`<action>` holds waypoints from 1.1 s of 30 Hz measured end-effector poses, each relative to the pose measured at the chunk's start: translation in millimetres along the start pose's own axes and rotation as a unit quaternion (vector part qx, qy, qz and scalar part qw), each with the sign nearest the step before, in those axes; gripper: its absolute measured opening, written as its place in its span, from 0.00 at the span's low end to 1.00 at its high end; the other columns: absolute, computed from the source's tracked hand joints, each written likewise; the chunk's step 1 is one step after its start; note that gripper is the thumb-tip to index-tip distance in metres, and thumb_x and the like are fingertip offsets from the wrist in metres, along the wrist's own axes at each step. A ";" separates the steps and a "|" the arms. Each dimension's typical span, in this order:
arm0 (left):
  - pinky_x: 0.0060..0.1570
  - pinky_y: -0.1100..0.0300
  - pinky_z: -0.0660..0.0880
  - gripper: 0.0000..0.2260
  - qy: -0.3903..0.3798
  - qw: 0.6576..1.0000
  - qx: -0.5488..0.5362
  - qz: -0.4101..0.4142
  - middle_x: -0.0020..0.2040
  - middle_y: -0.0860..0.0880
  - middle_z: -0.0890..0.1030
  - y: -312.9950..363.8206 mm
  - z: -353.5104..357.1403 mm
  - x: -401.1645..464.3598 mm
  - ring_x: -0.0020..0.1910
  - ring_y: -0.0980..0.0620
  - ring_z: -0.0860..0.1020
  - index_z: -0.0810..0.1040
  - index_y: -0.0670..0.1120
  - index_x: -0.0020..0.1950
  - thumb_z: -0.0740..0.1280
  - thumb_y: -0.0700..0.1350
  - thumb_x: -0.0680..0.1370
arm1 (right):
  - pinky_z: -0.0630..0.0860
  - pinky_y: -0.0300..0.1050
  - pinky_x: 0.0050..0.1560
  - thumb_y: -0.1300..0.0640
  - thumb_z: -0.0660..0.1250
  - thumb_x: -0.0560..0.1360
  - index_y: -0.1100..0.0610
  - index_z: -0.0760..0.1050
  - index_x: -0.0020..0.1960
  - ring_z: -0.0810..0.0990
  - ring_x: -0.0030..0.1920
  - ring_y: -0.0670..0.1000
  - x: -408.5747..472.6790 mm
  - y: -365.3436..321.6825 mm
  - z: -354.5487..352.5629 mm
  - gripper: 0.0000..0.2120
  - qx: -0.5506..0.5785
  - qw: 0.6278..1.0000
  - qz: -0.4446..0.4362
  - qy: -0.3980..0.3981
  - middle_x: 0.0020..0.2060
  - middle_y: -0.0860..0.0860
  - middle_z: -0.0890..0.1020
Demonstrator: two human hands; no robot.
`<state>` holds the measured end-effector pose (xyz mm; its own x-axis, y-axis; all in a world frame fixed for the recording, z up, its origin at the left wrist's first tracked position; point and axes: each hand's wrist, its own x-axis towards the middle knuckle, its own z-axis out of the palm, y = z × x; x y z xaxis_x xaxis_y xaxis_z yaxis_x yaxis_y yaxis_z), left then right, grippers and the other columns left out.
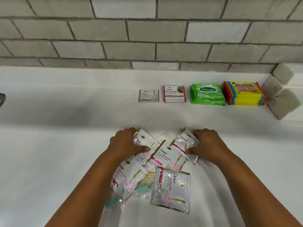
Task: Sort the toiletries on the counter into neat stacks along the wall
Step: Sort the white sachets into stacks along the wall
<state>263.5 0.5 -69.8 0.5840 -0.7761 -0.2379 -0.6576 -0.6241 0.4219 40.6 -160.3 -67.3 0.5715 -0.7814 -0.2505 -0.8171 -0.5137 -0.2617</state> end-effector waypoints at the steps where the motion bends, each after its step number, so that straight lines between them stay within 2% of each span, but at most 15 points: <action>1: 0.55 0.52 0.75 0.29 0.001 1.000 -0.015 0.004 0.57 0.52 0.81 -1.0 0.6 0.2 0.54 0.48 0.79 0.73 0.56 0.60 0.75 0.65 0.64 | 0.68 0.45 0.45 0.39 0.76 0.62 0.51 0.72 0.48 0.75 0.54 0.58 0.8 0.8 0.0 0.24 0.007 1.000 0.002 0.000 0.43 0.51 0.75; 4: 0.47 0.57 0.74 0.24 -0.014 0.995 -0.101 0.015 0.53 0.55 0.80 -4.8 1.6 -0.5 0.49 0.52 0.79 0.72 0.55 0.59 0.74 0.61 0.68 | 0.65 0.42 0.46 0.42 0.77 0.63 0.53 0.75 0.54 0.75 0.54 0.56 0.8 -0.4 -2.8 0.26 0.018 1.000 -0.002 -0.002 0.48 0.53 0.77; 7: 0.47 0.58 0.74 0.19 -0.020 0.984 -0.179 0.013 0.54 0.54 0.80 -6.9 -1.1 2.5 0.51 0.52 0.79 0.71 0.53 0.59 0.73 0.56 0.73 | 0.71 0.42 0.49 0.49 0.78 0.65 0.55 0.73 0.63 0.77 0.56 0.55 3.3 -3.7 -11.3 0.30 0.097 0.995 -0.003 0.001 0.56 0.52 0.78; 9: 0.48 0.56 0.75 0.16 -0.019 0.978 -0.208 0.012 0.53 0.52 0.80 -6.3 -5.2 7.9 0.50 0.51 0.79 0.72 0.49 0.59 0.71 0.52 0.75 | 0.74 0.42 0.42 0.53 0.79 0.64 0.52 0.74 0.53 0.79 0.46 0.55 9.7 -5.6 -18.5 0.22 0.168 0.986 -0.020 -0.001 0.48 0.50 0.79; 11: 0.45 0.56 0.74 0.13 -0.009 0.976 -0.219 0.007 0.51 0.47 0.80 -4.5 -11.2 14.8 0.47 0.50 0.78 0.72 0.45 0.57 0.68 0.47 0.76 | 0.80 0.49 0.37 0.57 0.80 0.64 0.53 0.74 0.47 0.81 0.37 0.56 17.1 -9.5 -25.4 0.18 0.246 0.969 -0.030 -0.007 0.42 0.52 0.80; 12: 0.43 0.56 0.73 0.12 -0.006 0.974 -0.226 0.002 0.49 0.45 0.79 -3.5 -14.3 18.2 0.45 0.48 0.77 0.72 0.43 0.57 0.67 0.45 0.76 | 0.82 0.51 0.37 0.60 0.80 0.64 0.54 0.76 0.47 0.83 0.36 0.56 21.7 -12.1 -27.8 0.17 0.289 0.957 -0.032 -0.006 0.41 0.53 0.81; 14: 0.39 0.57 0.70 0.09 -0.004 0.966 -0.257 -0.010 0.45 0.43 0.77 -2.5 -18.7 26.5 0.41 0.48 0.74 0.70 0.42 0.54 0.64 0.44 0.77 | 0.81 0.48 0.34 0.64 0.78 0.64 0.58 0.78 0.49 0.83 0.35 0.55 29.9 -20.0 -33.4 0.16 0.372 0.927 -0.036 -0.009 0.40 0.56 0.83; 17: 0.34 0.58 0.68 0.03 0.010 0.954 -0.299 -0.028 0.39 0.49 0.73 -1.8 -25.9 39.3 0.38 0.51 0.73 0.68 0.46 0.49 0.62 0.42 0.78 | 0.77 0.41 0.34 0.69 0.76 0.66 0.62 0.79 0.53 0.81 0.35 0.50 47.0 -35.2 -37.9 0.16 0.477 0.878 -0.035 -0.027 0.40 0.56 0.83; 20: 0.41 0.54 0.75 0.08 0.017 0.935 -0.353 -0.038 0.44 0.46 0.77 -5.1 -33.0 53.9 0.44 0.47 0.78 0.70 0.46 0.53 0.63 0.45 0.75 | 0.79 0.45 0.42 0.67 0.75 0.68 0.57 0.79 0.58 0.83 0.39 0.48 72.3 -49.2 -36.0 0.19 0.532 0.846 -0.024 -0.027 0.44 0.54 0.85; 23: 0.49 0.44 0.78 0.13 0.040 0.914 -0.400 -0.052 0.48 0.39 0.80 -17.6 -37.1 74.4 0.48 0.40 0.82 0.72 0.47 0.51 0.66 0.49 0.69 | 0.79 0.43 0.40 0.67 0.73 0.70 0.57 0.80 0.57 0.83 0.38 0.44 99.1 -62.7 -35.0 0.17 0.551 0.834 -0.025 -0.021 0.42 0.49 0.86; 25: 0.49 0.45 0.80 0.10 0.052 0.897 -0.434 -0.058 0.50 0.40 0.81 -23.2 -39.9 85.4 0.49 0.41 0.83 0.73 0.49 0.52 0.69 0.46 0.72 | 0.82 0.51 0.44 0.68 0.73 0.69 0.59 0.80 0.55 0.85 0.42 0.50 116.5 -72.6 -35.9 0.15 0.544 0.838 -0.026 -0.005 0.43 0.54 0.86; 28: 0.36 0.60 0.79 0.09 0.083 0.873 -0.477 -0.063 0.47 0.45 0.82 -29.8 -43.6 102.2 0.39 0.51 0.84 0.73 0.46 0.54 0.68 0.39 0.76 | 0.80 0.63 0.50 0.65 0.77 0.65 0.59 0.80 0.50 0.84 0.49 0.62 148.5 -92.7 -39.0 0.16 0.516 0.855 -0.041 0.032 0.46 0.61 0.85; 29: 0.32 0.64 0.77 0.09 0.093 0.867 -0.485 -0.062 0.45 0.46 0.83 -32.0 -44.7 107.1 0.36 0.54 0.83 0.73 0.46 0.54 0.68 0.38 0.76 | 0.81 0.62 0.49 0.62 0.79 0.63 0.56 0.80 0.49 0.84 0.48 0.61 159.3 -100.3 -39.9 0.17 0.500 0.864 -0.047 0.043 0.46 0.59 0.85; 31: 0.31 0.66 0.76 0.08 0.109 0.857 -0.499 -0.064 0.46 0.45 0.83 -36.5 -47.1 114.4 0.37 0.54 0.83 0.73 0.46 0.54 0.68 0.38 0.77 | 0.82 0.50 0.42 0.61 0.80 0.62 0.51 0.78 0.46 0.84 0.44 0.55 178.6 -114.7 -41.4 0.17 0.476 0.876 -0.060 0.052 0.42 0.53 0.84; 33: 0.32 0.64 0.77 0.09 0.123 0.851 -0.506 -0.072 0.48 0.44 0.83 -40.3 -50.4 120.7 0.38 0.52 0.83 0.73 0.46 0.55 0.67 0.38 0.77 | 0.73 0.35 0.29 0.63 0.78 0.65 0.53 0.77 0.47 0.80 0.37 0.50 197.8 -126.1 -42.4 0.15 0.460 0.884 -0.073 0.048 0.37 0.48 0.81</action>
<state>384.5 -63.5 -71.4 0.7880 -0.5781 -0.2118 0.1014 -0.2175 0.9708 253.5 -265.1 -44.4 0.6204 -0.7799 -0.0828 -0.3025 -0.1406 -0.9427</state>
